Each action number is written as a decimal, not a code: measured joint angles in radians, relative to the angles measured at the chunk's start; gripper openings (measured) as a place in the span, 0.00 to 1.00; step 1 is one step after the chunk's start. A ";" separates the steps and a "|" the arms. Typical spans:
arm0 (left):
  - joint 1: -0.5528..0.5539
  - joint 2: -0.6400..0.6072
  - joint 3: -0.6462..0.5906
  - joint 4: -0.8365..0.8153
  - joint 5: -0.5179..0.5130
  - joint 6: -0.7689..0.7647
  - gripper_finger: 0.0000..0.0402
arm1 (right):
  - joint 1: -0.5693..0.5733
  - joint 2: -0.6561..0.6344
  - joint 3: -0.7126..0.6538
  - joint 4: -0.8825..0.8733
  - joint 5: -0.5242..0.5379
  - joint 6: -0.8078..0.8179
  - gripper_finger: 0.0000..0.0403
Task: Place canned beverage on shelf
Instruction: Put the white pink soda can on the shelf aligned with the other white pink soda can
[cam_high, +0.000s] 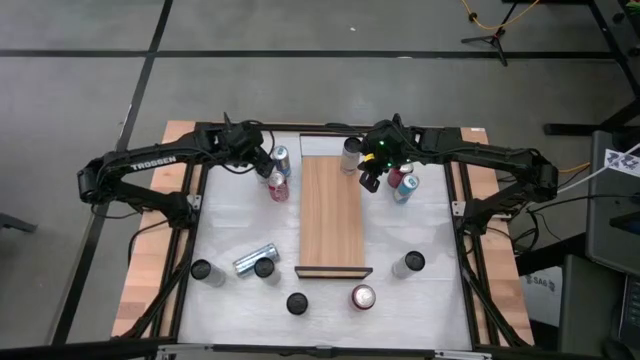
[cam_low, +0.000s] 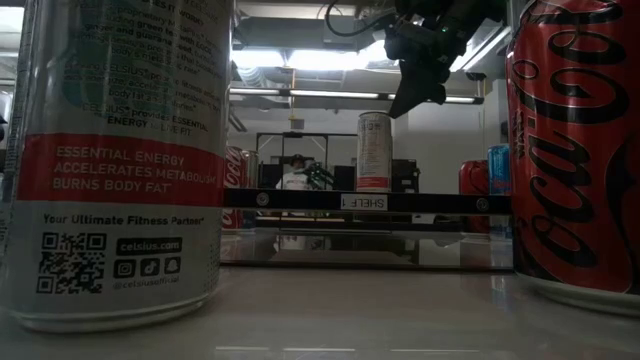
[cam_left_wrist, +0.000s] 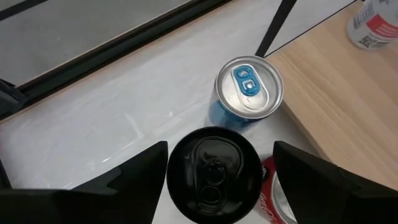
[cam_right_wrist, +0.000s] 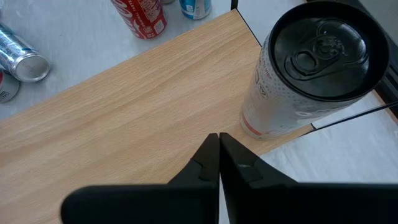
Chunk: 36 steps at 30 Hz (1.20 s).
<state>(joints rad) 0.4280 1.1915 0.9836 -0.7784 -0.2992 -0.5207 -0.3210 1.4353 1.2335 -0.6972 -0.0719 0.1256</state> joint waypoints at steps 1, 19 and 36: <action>0.000 0.000 0.000 -0.001 -0.002 0.000 0.71 | 0.000 0.000 0.000 0.000 0.000 0.000 0.00; 0.001 0.000 0.000 -0.047 0.025 -0.001 0.71 | 0.000 0.000 0.000 0.000 0.000 0.000 0.00; 0.001 0.000 0.000 -0.014 0.022 -0.020 0.71 | 0.000 0.000 0.000 0.000 0.000 0.000 0.00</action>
<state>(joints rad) 0.4290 1.1915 0.9836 -0.7929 -0.2772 -0.5407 -0.3210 1.4353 1.2335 -0.6973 -0.0721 0.1253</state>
